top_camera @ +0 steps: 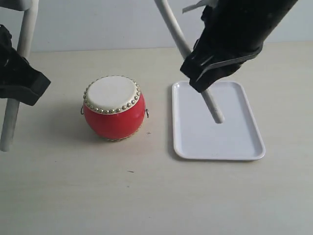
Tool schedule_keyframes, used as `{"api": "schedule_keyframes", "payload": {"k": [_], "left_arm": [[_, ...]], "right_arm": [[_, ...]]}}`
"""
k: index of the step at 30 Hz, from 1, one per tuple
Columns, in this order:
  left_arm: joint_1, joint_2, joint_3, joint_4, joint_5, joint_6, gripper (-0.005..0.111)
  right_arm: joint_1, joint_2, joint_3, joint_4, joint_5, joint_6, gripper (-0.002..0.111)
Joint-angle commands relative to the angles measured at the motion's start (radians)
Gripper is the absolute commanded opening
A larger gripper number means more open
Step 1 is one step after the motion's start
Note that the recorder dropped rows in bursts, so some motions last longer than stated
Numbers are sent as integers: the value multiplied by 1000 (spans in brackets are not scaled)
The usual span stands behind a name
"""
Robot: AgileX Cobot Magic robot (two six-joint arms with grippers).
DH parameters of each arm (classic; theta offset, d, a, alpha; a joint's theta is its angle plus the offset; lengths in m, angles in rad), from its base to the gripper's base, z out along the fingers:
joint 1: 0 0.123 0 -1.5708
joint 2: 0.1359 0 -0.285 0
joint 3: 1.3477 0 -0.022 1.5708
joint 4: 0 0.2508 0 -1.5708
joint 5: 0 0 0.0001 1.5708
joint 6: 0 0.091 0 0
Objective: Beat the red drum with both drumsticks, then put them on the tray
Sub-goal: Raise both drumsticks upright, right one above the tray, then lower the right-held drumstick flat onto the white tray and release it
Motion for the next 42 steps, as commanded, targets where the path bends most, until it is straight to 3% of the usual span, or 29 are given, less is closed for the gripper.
{"api": "schedule_keyframes", "payload": {"k": [1,11,18,29,42], "left_arm": [[-3,-21,57,-48,-83,0,0],[-3,-24,150,-114,-257,-4,0],[-3,-24,179,-162,-380,4,0],[-3,-24,201,-161,-437,60,0],[-3,-24,201,-158,-471,81,0]], "right_arm": [[-42,-59,-6,-22,6,49,0],[-279,-40,105,15,-109,124,0],[-427,167,171,17,-205,210,0],[-457,529,-4,90,-246,208,0],[-457,644,-62,54,-271,225,0]]}}
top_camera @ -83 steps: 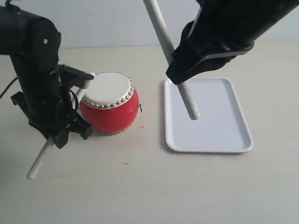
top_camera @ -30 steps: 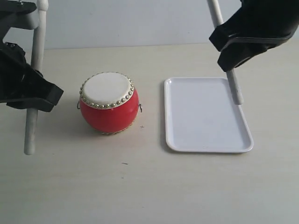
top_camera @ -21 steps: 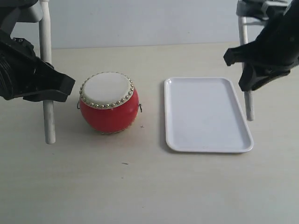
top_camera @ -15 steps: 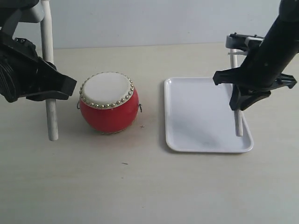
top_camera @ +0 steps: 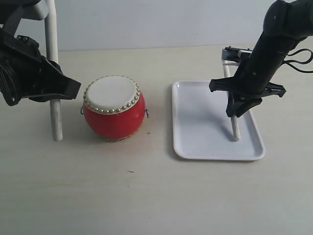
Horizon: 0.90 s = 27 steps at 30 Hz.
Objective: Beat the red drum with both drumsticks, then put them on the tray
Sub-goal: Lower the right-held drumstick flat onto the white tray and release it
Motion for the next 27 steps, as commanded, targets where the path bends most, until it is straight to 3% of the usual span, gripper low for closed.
{"api": "schedule_keyframes", "payload": {"k": [1,9,15,19,20,27], "left_arm": [[-3,-9,5,-8,-25,6,0],[-3,-9,5,-8,-24,8,0],[-3,-9,5,-8,-27,7,0],[-3,-9,5,-8,-25,7,0],[-3,-9,5,-8,-25,7,0],[-3,-9,5,-8,-28,7,0]], "right_arm": [[-3,25,-6,-19,-28,8,0],[-3,35,-6,-14,-23,49,0],[-3,32,-2,-18,131,49,0],[-3,30,16,-18,104,49,1],[-3,30,16,-18,98,49,3],[-3,24,16,-18,96,21,48]]}}
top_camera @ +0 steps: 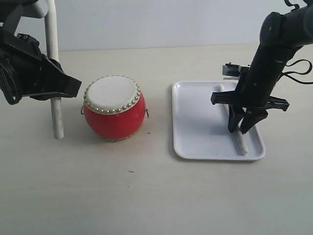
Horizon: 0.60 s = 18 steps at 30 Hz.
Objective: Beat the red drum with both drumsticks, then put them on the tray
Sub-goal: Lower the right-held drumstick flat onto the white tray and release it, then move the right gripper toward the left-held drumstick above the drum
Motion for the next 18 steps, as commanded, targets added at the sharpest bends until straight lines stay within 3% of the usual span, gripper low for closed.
{"api": "schedule_keyframes", "payload": {"k": [1,8,13,16,18], "left_arm": [[-3,-9,5,-8,-16,4,0],[-3,-9,5,-13,-62,29,0],[4,-9,5,-59,-97,77,0],[34,-9,3,-216,-113,183,0],[66,-9,3,-401,-113,318,0]], "right_arm": [[-3,-20,4,-4,-8,-36,52],[-3,-137,5,128,48,-230,54],[-3,-278,94,486,21,-585,54],[-3,-359,181,727,-14,-822,54],[-3,-399,248,873,7,-979,54]]}}
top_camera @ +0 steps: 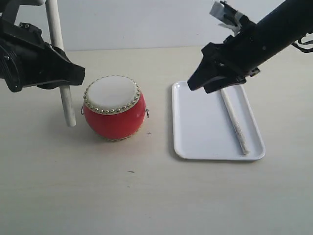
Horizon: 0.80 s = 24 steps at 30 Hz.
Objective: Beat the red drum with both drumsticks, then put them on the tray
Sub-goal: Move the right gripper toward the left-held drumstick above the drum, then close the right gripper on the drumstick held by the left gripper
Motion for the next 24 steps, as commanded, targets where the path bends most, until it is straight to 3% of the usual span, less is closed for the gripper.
{"api": "schedule_keyframes", "payload": {"k": [1,6,10,13,18,24], "left_arm": [[59,-9,3,-365,-27,246,0],[123,-7,3,-743,17,513,0],[159,19,3,-910,102,640,0],[166,68,3,-927,121,659,0],[166,150,3,-1042,137,755,0],[166,156,3,-1101,175,773,0]], "right_arm": [[-3,-93,136,338,11,-360,54],[-3,-161,266,544,83,-643,54],[8,-221,338,641,119,-821,54],[81,-261,339,630,76,-831,54],[290,-320,339,479,-276,-776,54],[404,-320,339,476,-449,-756,54]]}}
